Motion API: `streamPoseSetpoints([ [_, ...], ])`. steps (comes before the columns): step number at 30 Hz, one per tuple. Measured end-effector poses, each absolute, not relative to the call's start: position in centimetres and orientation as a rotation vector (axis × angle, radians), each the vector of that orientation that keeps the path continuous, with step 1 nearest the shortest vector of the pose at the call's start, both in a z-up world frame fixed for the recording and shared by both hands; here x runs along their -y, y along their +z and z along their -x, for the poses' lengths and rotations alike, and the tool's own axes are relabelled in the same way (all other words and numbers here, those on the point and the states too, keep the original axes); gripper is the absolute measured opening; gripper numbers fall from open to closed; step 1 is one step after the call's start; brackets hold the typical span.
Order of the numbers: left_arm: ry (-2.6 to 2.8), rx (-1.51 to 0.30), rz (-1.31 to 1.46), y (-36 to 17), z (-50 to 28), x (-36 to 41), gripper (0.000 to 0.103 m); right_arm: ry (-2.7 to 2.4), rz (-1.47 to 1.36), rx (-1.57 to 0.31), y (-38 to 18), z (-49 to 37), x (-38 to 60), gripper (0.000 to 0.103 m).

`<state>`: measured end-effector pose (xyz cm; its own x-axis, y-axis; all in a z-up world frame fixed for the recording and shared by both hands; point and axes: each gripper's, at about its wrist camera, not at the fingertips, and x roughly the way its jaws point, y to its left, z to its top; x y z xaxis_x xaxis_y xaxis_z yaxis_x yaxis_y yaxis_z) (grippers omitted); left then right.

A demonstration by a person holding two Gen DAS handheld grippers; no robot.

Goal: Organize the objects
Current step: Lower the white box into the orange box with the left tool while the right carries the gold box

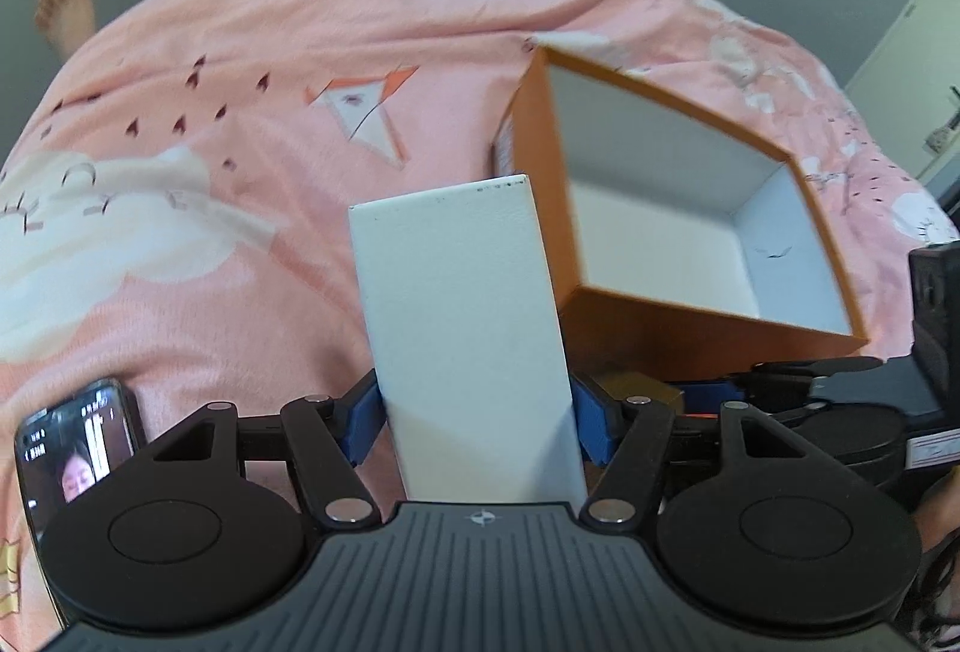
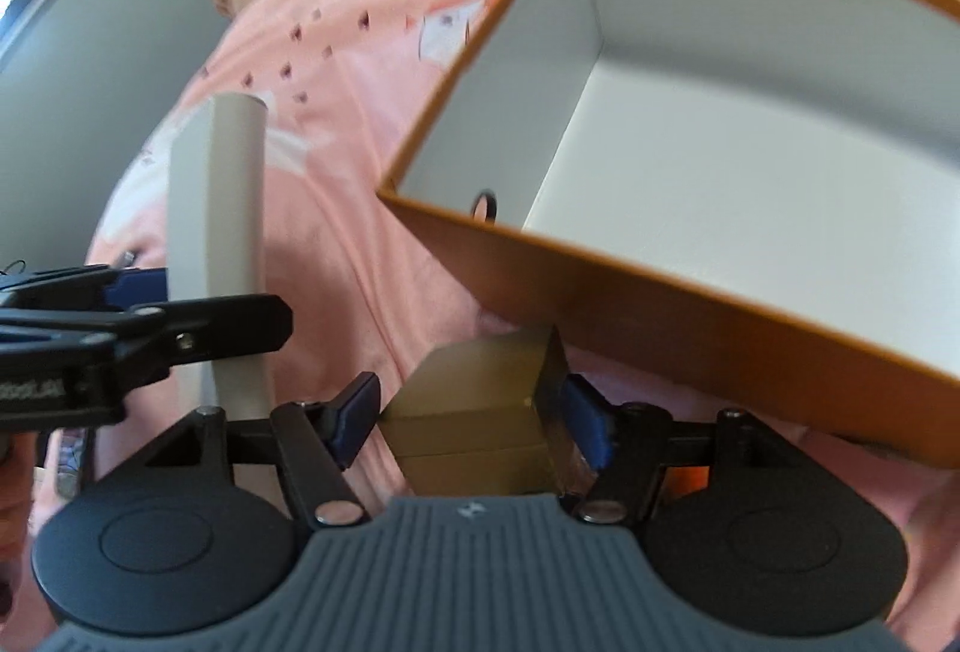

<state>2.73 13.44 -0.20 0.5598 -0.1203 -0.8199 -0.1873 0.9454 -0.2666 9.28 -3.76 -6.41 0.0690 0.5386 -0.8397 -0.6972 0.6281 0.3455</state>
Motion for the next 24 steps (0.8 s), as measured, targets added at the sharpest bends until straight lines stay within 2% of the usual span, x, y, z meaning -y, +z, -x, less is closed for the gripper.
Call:
streamPoseSetpoints([
  [8,-0.1,-0.897,0.251,5.0,-4.7,-10.5,0.073,0.976,0.071,-1.016,0.8,-9.4,8.9,0.067],
  [14,-0.198,-0.851,0.161,7.7,-10.1,-7.4,0.073,0.901,-0.016,-0.869,5.0,-12.0,13.1,0.067],
  [18,-0.218,-0.911,0.121,5.8,-15.5,-5.4,0.073,0.822,-0.068,-0.85,4.7,-15.2,14.4,0.067],
  [24,-0.19,-1.122,0.07,-1.3,-21.2,-3.9,0.073,0.752,-0.064,-0.899,1.4,-19.5,14.4,0.066],
])
